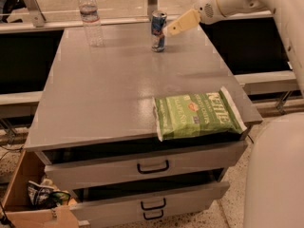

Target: Move redbull can near green jalapeno chip bag

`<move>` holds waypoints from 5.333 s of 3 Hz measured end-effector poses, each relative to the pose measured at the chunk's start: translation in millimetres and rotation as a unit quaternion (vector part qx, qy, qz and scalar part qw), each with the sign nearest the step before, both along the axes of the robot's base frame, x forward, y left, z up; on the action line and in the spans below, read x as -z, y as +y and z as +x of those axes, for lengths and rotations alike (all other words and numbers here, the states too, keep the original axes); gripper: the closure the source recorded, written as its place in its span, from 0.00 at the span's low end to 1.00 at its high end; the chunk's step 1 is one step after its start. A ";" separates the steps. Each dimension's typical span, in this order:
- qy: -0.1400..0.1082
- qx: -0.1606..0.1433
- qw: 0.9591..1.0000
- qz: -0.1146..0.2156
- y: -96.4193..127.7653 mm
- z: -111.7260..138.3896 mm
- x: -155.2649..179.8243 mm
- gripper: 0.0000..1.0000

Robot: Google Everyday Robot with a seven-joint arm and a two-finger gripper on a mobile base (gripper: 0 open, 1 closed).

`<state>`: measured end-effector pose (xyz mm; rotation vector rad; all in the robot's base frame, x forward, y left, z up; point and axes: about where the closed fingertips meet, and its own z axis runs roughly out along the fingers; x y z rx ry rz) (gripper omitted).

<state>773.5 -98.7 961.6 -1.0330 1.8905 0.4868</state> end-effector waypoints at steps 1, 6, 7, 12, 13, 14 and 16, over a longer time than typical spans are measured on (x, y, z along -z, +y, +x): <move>-0.011 0.012 0.999 0.043 27.9 22.2 -3.5 0.00; -0.029 0.019 0.998 0.056 56.3 71.9 34.4 0.48; -0.033 0.005 0.998 0.051 52.3 62.3 27.9 0.71; 0.012 -0.062 0.997 0.043 -32.8 -105.3 20.1 1.00; 0.024 -0.072 0.996 0.048 -38.1 -119.2 28.5 0.85; 0.037 -0.083 0.994 0.056 -40.3 -132.0 34.7 0.60; 0.057 -0.088 0.992 0.071 -46.2 -152.7 48.1 0.13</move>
Offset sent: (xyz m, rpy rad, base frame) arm 0.0537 0.0826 -0.0030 0.1932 -0.0602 -0.0395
